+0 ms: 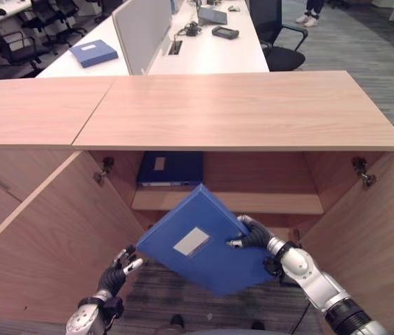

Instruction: Put the empty folder in the office cabinet

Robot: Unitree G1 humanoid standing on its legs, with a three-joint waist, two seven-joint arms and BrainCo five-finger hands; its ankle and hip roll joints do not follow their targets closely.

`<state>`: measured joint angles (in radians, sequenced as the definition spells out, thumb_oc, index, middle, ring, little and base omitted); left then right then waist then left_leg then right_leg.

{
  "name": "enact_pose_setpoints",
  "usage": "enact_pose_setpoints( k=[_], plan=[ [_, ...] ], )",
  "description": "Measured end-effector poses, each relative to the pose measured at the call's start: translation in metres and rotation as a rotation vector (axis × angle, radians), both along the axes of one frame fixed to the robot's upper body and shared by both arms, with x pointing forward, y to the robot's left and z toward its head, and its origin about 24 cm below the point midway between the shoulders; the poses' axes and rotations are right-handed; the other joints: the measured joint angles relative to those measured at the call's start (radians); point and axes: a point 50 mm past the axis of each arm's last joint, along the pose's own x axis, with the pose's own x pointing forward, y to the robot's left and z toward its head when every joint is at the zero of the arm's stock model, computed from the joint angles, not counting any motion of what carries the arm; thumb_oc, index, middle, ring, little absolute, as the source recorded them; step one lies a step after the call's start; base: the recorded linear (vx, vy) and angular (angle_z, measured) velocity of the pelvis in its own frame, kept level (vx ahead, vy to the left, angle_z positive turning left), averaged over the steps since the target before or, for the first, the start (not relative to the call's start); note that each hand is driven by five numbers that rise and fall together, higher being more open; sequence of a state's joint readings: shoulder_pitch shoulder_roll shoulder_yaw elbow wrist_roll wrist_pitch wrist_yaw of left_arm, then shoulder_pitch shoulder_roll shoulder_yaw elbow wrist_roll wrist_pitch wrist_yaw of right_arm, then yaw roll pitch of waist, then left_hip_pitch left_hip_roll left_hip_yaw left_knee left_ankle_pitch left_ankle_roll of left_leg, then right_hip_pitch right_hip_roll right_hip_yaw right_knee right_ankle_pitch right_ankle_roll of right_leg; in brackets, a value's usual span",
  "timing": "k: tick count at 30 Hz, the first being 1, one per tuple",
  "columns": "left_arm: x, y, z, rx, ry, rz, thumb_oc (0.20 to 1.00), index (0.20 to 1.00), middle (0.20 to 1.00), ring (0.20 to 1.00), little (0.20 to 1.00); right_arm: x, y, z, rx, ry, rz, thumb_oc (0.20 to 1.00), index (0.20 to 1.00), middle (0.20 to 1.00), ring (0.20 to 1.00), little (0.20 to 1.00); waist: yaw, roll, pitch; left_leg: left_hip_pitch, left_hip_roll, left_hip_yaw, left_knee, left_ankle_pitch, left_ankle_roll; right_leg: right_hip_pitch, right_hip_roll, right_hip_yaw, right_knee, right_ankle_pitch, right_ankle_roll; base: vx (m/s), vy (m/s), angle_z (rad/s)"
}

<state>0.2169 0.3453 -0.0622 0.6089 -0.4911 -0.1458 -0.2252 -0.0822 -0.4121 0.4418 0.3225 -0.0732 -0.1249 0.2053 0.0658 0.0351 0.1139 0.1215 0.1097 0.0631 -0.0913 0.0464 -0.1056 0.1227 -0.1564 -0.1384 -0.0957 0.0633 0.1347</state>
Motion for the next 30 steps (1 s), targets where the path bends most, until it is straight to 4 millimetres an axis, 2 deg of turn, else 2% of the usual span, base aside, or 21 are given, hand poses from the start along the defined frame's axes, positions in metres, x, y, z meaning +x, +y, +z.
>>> enact_pose_setpoints(
  k=[2,7,11,14,22,25,30],
  plan=[
    [-0.02,-0.007,-0.017,0.02,0.106,-0.02,1.0,1.0,1.0,1.0,1.0,-0.004,0.003,-0.011,0.073,0.093,-0.041,0.2,0.2,0.2,0.2,0.2,-0.002,-0.001,-0.001,-0.007,0.0,-0.01,0.001,0.006,-0.001,0.0,0.0,-0.009,0.0,0.0,0.0,-0.01,0.0,0.13],
    [-0.04,-0.008,-0.033,0.062,0.227,-0.046,1.0,1.0,1.0,1.0,1.0,-0.008,0.003,-0.027,0.197,0.222,-0.143,0.2,0.2,0.2,0.2,0.2,0.01,-0.013,-0.016,-0.011,0.0,-0.018,0.001,0.007,-0.002,0.001,0.001,-0.017,0.0,-0.001,-0.002,0.0,-0.002,0.04],
    [-0.043,-0.006,-0.036,0.085,0.26,-0.035,1.0,1.0,1.0,1.0,1.0,-0.009,0.002,-0.035,0.309,0.297,-0.241,0.2,0.2,0.2,0.2,0.2,0.023,-0.017,-0.02,-0.014,0.0,-0.025,-0.002,0.007,-0.002,0.003,0.001,-0.026,0.0,-0.003,-0.003,0.01,-0.008,0.06],
    [-0.038,-0.009,-0.036,0.11,0.262,-0.072,1.0,1.0,1.0,1.0,1.0,-0.012,-0.006,-0.048,0.391,0.362,-0.392,0.2,0.2,0.2,0.2,0.2,0.029,-0.02,-0.04,-0.031,0.0,-0.046,-0.007,0.013,-0.003,0.0,0.001,-0.044,0.0,-0.007,-0.003,0.01,-0.013,0.18],
    [-0.041,-0.009,-0.039,0.136,0.291,-0.101,1.0,1.0,1.0,1.0,1.0,0.008,-0.042,-0.048,0.534,0.346,-0.736,0.2,0.2,0.2,0.2,0.2,0.054,-0.014,-0.038,-0.046,0.0,-0.071,0.001,0.022,-0.004,-0.001,0.002,-0.067,0.0,-0.007,-0.003,0.01,-0.01,0.1],
    [-0.047,-0.011,-0.042,0.137,0.312,-0.117,1.0,1.0,1.0,1.0,1.0,0.013,-0.049,-0.045,0.567,0.32,-0.803,0.2,0.2,0.2,0.2,0.2,0.06,-0.012,-0.036,-0.047,0.0,-0.072,0.001,0.022,-0.004,0.0,0.002,-0.069,0.0,-0.007,-0.003,0.0,0.0,0.0],
    [-0.052,-0.01,-0.043,0.144,0.328,-0.104,1.0,1.0,1.0,1.0,1.0,0.032,-0.07,-0.036,0.803,0.263,-1.109,0.2,0.2,0.2,0.2,0.2,0.067,0.003,-0.027,-0.048,0.0,-0.076,0.001,0.022,-0.004,0.001,0.002,-0.075,0.0,-0.007,-0.003,0.0,-0.002,0.01]
  ],
)
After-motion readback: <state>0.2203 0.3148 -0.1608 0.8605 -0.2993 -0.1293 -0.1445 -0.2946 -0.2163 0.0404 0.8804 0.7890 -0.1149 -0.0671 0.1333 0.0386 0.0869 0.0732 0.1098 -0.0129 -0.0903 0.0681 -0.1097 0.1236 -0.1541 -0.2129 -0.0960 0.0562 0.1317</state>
